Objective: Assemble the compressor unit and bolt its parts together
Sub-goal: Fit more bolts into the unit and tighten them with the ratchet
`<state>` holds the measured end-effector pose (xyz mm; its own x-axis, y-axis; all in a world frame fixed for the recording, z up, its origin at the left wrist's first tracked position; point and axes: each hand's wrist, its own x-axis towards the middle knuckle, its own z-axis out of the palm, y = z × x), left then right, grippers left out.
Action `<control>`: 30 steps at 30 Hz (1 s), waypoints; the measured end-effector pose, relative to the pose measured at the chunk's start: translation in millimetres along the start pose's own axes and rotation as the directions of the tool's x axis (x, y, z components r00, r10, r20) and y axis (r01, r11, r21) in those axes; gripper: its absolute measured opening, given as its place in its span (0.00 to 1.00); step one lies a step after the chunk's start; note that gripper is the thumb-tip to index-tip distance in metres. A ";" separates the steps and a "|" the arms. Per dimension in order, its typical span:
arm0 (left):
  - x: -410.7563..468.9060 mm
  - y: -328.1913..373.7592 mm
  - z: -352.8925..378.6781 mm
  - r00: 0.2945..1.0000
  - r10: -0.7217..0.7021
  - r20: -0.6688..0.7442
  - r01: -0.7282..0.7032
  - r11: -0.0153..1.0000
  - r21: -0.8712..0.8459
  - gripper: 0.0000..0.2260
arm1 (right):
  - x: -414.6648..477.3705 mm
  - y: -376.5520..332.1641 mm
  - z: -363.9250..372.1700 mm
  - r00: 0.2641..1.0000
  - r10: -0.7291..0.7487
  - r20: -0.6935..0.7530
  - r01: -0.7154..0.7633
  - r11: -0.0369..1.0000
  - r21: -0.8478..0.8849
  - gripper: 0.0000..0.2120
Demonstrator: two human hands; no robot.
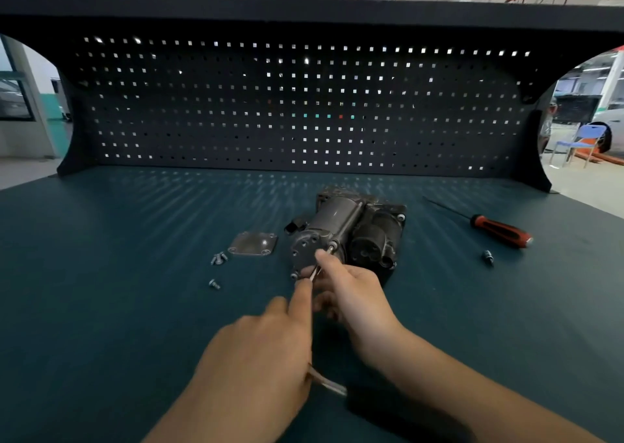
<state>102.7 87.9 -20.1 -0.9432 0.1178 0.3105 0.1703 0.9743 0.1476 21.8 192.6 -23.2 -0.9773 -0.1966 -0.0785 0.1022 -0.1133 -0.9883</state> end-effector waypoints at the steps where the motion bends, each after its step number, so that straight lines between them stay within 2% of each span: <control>1: 2.0 4.2 3.3 0.999 0.040 0.001 -0.040 0.995 0.089 0.30 | 0.0 1.2 0.9 1.000 -0.023 -0.020 0.023 1.000 -0.002 0.15; 2: 3.1 6.4 4.4 0.999 0.036 0.007 -0.037 0.998 0.051 0.29 | -0.3 2.0 1.4 0.998 -0.042 -0.036 0.042 0.999 0.001 0.15; 3: 3.3 4.8 3.6 1.000 -0.007 -0.021 0.005 0.993 -0.115 0.26 | 0.0 2.1 1.7 0.997 -0.055 -0.052 0.056 0.998 0.015 0.17; 4: 3.6 1.5 0.7 0.997 -0.071 -0.024 0.059 0.936 -0.348 0.21 | 0.9 2.0 1.4 0.996 -0.057 -0.066 0.060 0.997 0.042 0.18; 5: 3.1 1.2 -5.0 0.986 -0.159 0.044 0.149 0.747 -0.648 0.15 | 1.3 1.3 1.0 0.997 -0.048 -0.068 0.053 0.996 0.072 0.19; 6: 1.6 -0.4 -9.0 0.961 -0.195 0.196 0.263 0.429 -0.864 0.10 | 1.3 0.5 0.3 0.998 -0.033 -0.048 0.037 0.995 0.092 0.17; 7: 0.7 -4.2 -11.3 0.918 -0.177 0.356 0.365 0.022 -0.931 0.08 | 0.9 -0.6 -0.2 1.000 -0.018 -0.014 0.019 0.995 0.099 0.15; 8: 0.7 -8.5 -11.2 0.870 -0.080 0.487 0.428 -0.367 -0.825 0.05 | 0.5 -1.6 -1.1 1.000 -0.006 0.023 0.004 0.995 0.098 0.14; 9: 1.7 -9.5 -11.6 0.845 0.035 0.534 0.424 -0.653 -0.628 0.10 | 0.2 -2.3 -2.1 0.998 0.000 0.056 -0.005 0.995 0.097 0.14; 10: 2.1 -8.3 -10.0 0.840 0.100 0.533 0.407 -0.766 -0.498 0.16 | 0.5 -2.4 -3.4 0.997 0.002 0.077 -0.008 0.996 0.088 0.14; 11: 0.9 -5.8 -14.0 0.848 0.106 0.519 0.401 -0.769 -0.498 0.17 | 1.1 -2.3 -3.8 0.996 0.006 0.086 -0.011 0.998 0.064 0.15; 12: 1.8 -9.5 -13.4 0.850 0.060 0.524 0.428 -0.658 -0.619 0.14 | 1.1 -2.8 -4.6 0.996 0.010 0.086 -0.012 1.000 0.026 0.15; 13: 3.3 -12.5 -14.0 0.852 -0.075 0.519 0.449 -0.405 -0.797 0.09 | 1.2 -3.3 -4.7 0.997 0.017 0.076 -0.016 1.000 -0.015 0.16; 14: 3.8 -15.3 -10.9 0.882 -0.213 0.421 0.418 -0.059 -0.906 0.08 | 0.9 -3.8 -4.3 0.998 0.024 0.059 -0.021 0.999 -0.049 0.16; 15: 3.1 -14.7 -9.3 0.931 -0.257 0.260 0.334 0.305 -0.892 0.09 | 0.4 -4.3 -3.6 0.999 0.024 0.037 -0.021 0.998 -0.067 0.16; 16: 2.4 -15.6 -7.8 0.970 -0.216 0.110 0.225 0.633 -0.741 0.09 | 0.5 -5.0 -2.7 1.000 0.013 0.012 -0.012 0.997 -0.071 0.16; 17: 1.2 -15.7 -8.9 0.988 -0.153 0.003 0.134 0.854 -0.503 0.10 | 0.4 -6.1 -0.9 1.000 -0.005 -0.014 0.004 0.997 -0.073 0.16; 18: 0.4 -11.5 -10.1 0.993 -0.086 -0.077 0.062 0.960 -0.273 0.13 | 0.1 -7.2 0.9 0.999 -0.023 -0.035 0.020 0.996 -0.084 0.16; 19: 1.5 -6.8 -8.4 0.993 -0.029 -0.111 0.019 0.996 -0.088 0.18 | 0.0 -7.9 3.3 0.998 -0.038 -0.049 0.033 0.994 -0.100 0.17; 21: 6.7 -0.3 -0.2 0.996 0.087 -0.019 -0.084 0.987 0.139 0.24 | 1.2 -9.7 6.4 0.996 -0.061 -0.061 0.051 0.988 -0.146 0.20; 23: 11.6 0.4 3.0 0.994 0.105 0.041 -0.112 0.972 0.207 0.26 | 3.5 -11.3 8.5 0.995 -0.073 -0.064 0.060 0.981 -0.183 0.21; 25: 12.3 -2.6 0.4 0.999 0.039 0.011 -0.039 0.998 0.043 0.21 | 6.0 -12.0 9.7 0.995 -0.073 -0.063 0.061 0.984 -0.170 0.21; 26: 13.3 -4.1 -2.0 0.999 -0.034 0.013 0.035 0.986 -0.161 0.14 | 7.1 -11.9 9.7 0.996 -0.071 -0.060 0.061 0.987 -0.146 0.21; 27: 12.9 -5.2 -4.9 0.993 -0.112 0.047 0.121 0.864 -0.489 0.05 | 7.7 -11.4 9.7 0.996 -0.064 -0.055 0.058 0.992 -0.114 0.20; 28: 12.0 -4.6 -7.5 0.974 -0.174 0.146 0.222 0.582 -0.782 0.03 | 8.1 -10.5 9.5 0.997 -0.054 -0.051 0.050 0.996 -0.079 0.20; 29: 13.4 -3.9 -8.7 0.941 -0.175 0.289 0.321 0.195 -0.927 0.04 | 8.5 -9.6 9.1 0.998 -0.041 -0.046 0.039 0.998 -0.051 0.19; 30: 16.4 -3.1 -11.5 0.906 -0.126 0.405 0.384 -0.164 -0.909 0.06 | 9.3 -8.8 8.3 0.999 -0.029 -0.036 0.028 0.999 -0.032 0.19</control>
<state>89.9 84.6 -4.7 -0.9911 0.0616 -0.1177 -0.1306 -0.2892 0.9483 13.4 183.7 -14.2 -0.9860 -0.1576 -0.0546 0.0691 -0.0879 -0.9937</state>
